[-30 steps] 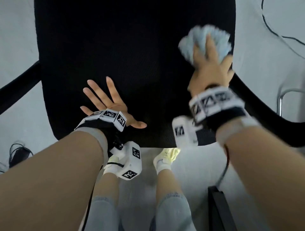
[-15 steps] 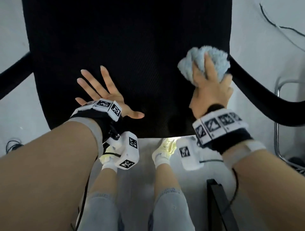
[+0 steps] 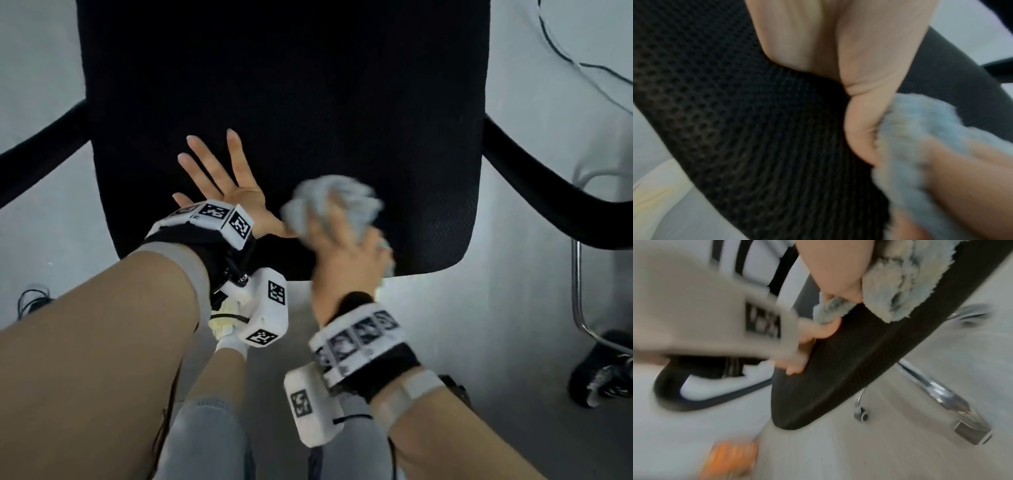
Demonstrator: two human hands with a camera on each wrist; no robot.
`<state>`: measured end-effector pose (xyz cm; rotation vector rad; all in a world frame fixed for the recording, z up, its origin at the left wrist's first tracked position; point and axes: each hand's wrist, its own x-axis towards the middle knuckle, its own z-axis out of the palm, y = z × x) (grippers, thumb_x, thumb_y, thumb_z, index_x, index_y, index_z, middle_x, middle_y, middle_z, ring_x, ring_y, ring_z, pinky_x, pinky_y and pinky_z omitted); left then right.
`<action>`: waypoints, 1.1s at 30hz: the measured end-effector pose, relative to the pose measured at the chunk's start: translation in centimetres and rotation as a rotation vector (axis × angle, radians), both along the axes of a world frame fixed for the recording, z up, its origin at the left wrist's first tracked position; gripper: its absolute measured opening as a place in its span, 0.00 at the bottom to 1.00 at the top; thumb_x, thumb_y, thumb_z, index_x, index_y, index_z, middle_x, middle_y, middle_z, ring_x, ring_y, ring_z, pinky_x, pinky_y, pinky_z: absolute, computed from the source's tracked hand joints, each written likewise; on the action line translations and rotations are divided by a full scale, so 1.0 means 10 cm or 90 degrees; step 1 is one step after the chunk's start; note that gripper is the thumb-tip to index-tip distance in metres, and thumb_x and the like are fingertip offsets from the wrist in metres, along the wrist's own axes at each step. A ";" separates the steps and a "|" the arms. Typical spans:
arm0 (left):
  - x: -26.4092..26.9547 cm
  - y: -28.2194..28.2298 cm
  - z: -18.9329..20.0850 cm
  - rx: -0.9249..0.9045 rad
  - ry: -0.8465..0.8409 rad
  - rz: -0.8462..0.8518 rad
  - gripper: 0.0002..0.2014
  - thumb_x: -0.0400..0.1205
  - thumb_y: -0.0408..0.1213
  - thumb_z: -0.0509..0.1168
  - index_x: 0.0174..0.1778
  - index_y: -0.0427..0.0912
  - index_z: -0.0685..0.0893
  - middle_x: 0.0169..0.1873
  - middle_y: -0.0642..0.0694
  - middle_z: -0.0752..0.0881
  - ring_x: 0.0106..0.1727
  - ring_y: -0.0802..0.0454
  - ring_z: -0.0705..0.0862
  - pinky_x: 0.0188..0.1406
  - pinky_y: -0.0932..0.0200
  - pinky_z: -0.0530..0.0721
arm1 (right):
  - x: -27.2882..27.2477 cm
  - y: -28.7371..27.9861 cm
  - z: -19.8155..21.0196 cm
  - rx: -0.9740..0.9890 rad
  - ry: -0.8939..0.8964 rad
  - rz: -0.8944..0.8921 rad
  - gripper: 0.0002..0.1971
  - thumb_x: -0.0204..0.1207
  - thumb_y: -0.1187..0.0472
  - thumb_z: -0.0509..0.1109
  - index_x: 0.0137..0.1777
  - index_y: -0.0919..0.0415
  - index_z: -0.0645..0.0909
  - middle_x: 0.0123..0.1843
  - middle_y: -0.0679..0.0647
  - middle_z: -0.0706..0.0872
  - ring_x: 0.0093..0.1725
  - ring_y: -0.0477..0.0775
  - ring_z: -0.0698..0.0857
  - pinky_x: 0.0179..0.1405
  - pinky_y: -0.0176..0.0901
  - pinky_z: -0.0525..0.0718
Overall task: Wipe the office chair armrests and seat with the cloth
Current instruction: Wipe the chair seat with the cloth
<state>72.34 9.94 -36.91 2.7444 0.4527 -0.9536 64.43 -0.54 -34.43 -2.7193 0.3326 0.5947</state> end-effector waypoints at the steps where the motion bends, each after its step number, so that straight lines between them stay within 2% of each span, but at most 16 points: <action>1: 0.02 0.05 -0.01 -0.003 0.005 -0.015 0.53 0.67 0.62 0.58 0.77 0.56 0.27 0.78 0.36 0.28 0.79 0.38 0.29 0.74 0.25 0.40 | 0.02 0.10 -0.01 0.038 0.028 0.076 0.35 0.71 0.71 0.58 0.74 0.36 0.63 0.82 0.39 0.53 0.64 0.66 0.65 0.63 0.62 0.67; 3: 0.02 0.19 0.00 -0.057 0.081 -0.065 0.61 0.66 0.56 0.73 0.75 0.59 0.26 0.76 0.40 0.23 0.78 0.42 0.26 0.76 0.32 0.40 | 0.08 0.01 -0.03 0.092 0.093 0.165 0.34 0.77 0.66 0.56 0.76 0.34 0.53 0.82 0.34 0.42 0.66 0.61 0.59 0.66 0.55 0.61; 6: -0.03 0.53 0.11 -0.052 0.073 -0.080 0.68 0.58 0.49 0.81 0.76 0.62 0.30 0.76 0.45 0.22 0.79 0.46 0.28 0.77 0.35 0.43 | 0.13 -0.44 0.01 0.029 0.090 0.218 0.36 0.77 0.67 0.56 0.76 0.31 0.50 0.82 0.34 0.40 0.66 0.61 0.60 0.65 0.55 0.63; 10: -0.17 0.86 0.12 -0.014 0.002 0.182 0.69 0.54 0.46 0.83 0.78 0.59 0.35 0.80 0.39 0.32 0.81 0.38 0.35 0.77 0.32 0.46 | 0.35 -0.84 0.08 -0.090 0.111 -0.109 0.39 0.74 0.73 0.58 0.76 0.34 0.54 0.82 0.35 0.41 0.66 0.66 0.63 0.67 0.56 0.67; 12: -0.18 0.95 0.09 -0.041 0.015 0.224 0.69 0.56 0.44 0.83 0.78 0.60 0.34 0.80 0.38 0.34 0.81 0.37 0.37 0.78 0.35 0.46 | 0.44 -0.61 0.08 -0.104 0.134 -0.164 0.39 0.73 0.72 0.59 0.76 0.35 0.54 0.82 0.37 0.41 0.68 0.67 0.62 0.68 0.59 0.66; 13: -0.19 0.96 0.05 -0.038 0.019 0.226 0.68 0.57 0.44 0.82 0.78 0.61 0.33 0.80 0.38 0.34 0.81 0.37 0.38 0.79 0.36 0.46 | 0.43 -0.38 0.06 -0.086 0.154 -0.114 0.39 0.73 0.71 0.60 0.77 0.35 0.53 0.82 0.39 0.41 0.69 0.67 0.61 0.68 0.59 0.65; 15: -0.23 0.90 -0.03 -0.029 -0.007 0.233 0.67 0.58 0.47 0.81 0.77 0.61 0.33 0.80 0.38 0.36 0.81 0.38 0.41 0.79 0.37 0.47 | 0.29 0.16 0.03 -0.001 0.152 0.083 0.37 0.75 0.67 0.59 0.77 0.35 0.51 0.82 0.40 0.41 0.70 0.66 0.58 0.70 0.61 0.62; 17: -0.26 0.81 -0.11 0.001 -0.105 0.260 0.60 0.61 0.58 0.74 0.78 0.62 0.37 0.81 0.38 0.42 0.81 0.38 0.46 0.80 0.41 0.48 | 0.17 0.47 0.04 0.094 0.130 0.281 0.34 0.77 0.63 0.59 0.77 0.37 0.52 0.82 0.38 0.40 0.71 0.64 0.55 0.71 0.63 0.60; 19: -0.23 0.77 -0.10 0.053 -0.162 0.276 0.52 0.66 0.61 0.67 0.79 0.61 0.41 0.81 0.39 0.46 0.81 0.38 0.49 0.80 0.44 0.48 | 0.24 0.36 -0.02 0.110 0.131 0.405 0.31 0.79 0.59 0.57 0.77 0.35 0.51 0.82 0.38 0.40 0.71 0.62 0.55 0.71 0.62 0.60; 20: -0.21 0.78 -0.09 0.055 -0.121 0.267 0.54 0.65 0.58 0.70 0.79 0.60 0.39 0.81 0.38 0.45 0.81 0.37 0.49 0.80 0.42 0.47 | 0.30 0.19 -0.04 0.086 0.129 0.427 0.30 0.79 0.58 0.55 0.77 0.34 0.50 0.82 0.39 0.42 0.70 0.62 0.56 0.70 0.60 0.61; 22: -0.17 0.78 -0.02 0.021 -0.011 0.244 0.64 0.61 0.51 0.78 0.78 0.58 0.34 0.80 0.36 0.39 0.81 0.35 0.44 0.79 0.36 0.47 | 0.44 -0.23 -0.04 -0.001 0.108 0.351 0.30 0.79 0.58 0.55 0.76 0.31 0.52 0.82 0.43 0.48 0.69 0.63 0.58 0.67 0.59 0.62; 25: -0.15 0.77 0.05 0.013 0.013 0.246 0.67 0.59 0.46 0.81 0.78 0.57 0.32 0.80 0.35 0.36 0.81 0.33 0.41 0.78 0.33 0.46 | 0.64 -0.84 0.07 -0.089 0.066 0.033 0.36 0.75 0.71 0.60 0.75 0.35 0.60 0.81 0.45 0.52 0.67 0.67 0.63 0.67 0.58 0.65; 27: -0.15 0.78 -0.01 0.012 0.025 0.257 0.69 0.57 0.48 0.82 0.78 0.56 0.32 0.80 0.35 0.35 0.81 0.34 0.41 0.78 0.33 0.46 | 0.76 -0.98 0.08 -0.120 0.032 -0.097 0.34 0.73 0.75 0.59 0.73 0.39 0.67 0.82 0.44 0.51 0.67 0.70 0.64 0.67 0.56 0.66; 28: -0.15 0.79 -0.06 0.021 0.042 0.257 0.71 0.53 0.52 0.82 0.79 0.54 0.33 0.80 0.35 0.36 0.81 0.34 0.41 0.78 0.33 0.46 | 0.81 -0.93 0.05 -0.143 0.037 -0.118 0.35 0.72 0.75 0.58 0.73 0.39 0.67 0.83 0.41 0.49 0.68 0.70 0.63 0.67 0.57 0.65; 30: -0.14 0.81 -0.13 0.029 0.087 0.244 0.74 0.47 0.59 0.79 0.79 0.48 0.33 0.80 0.33 0.36 0.81 0.33 0.40 0.79 0.34 0.46 | 0.89 -0.67 -0.04 -0.172 0.081 -0.109 0.38 0.71 0.73 0.59 0.76 0.36 0.58 0.83 0.40 0.45 0.71 0.71 0.59 0.68 0.61 0.64; 33: -0.12 0.82 -0.14 0.037 0.100 0.243 0.70 0.57 0.49 0.80 0.77 0.54 0.27 0.79 0.36 0.30 0.80 0.36 0.36 0.80 0.37 0.47 | 0.86 -0.05 -0.08 -0.074 0.087 0.086 0.35 0.76 0.65 0.57 0.77 0.35 0.51 0.83 0.43 0.44 0.74 0.68 0.56 0.72 0.64 0.61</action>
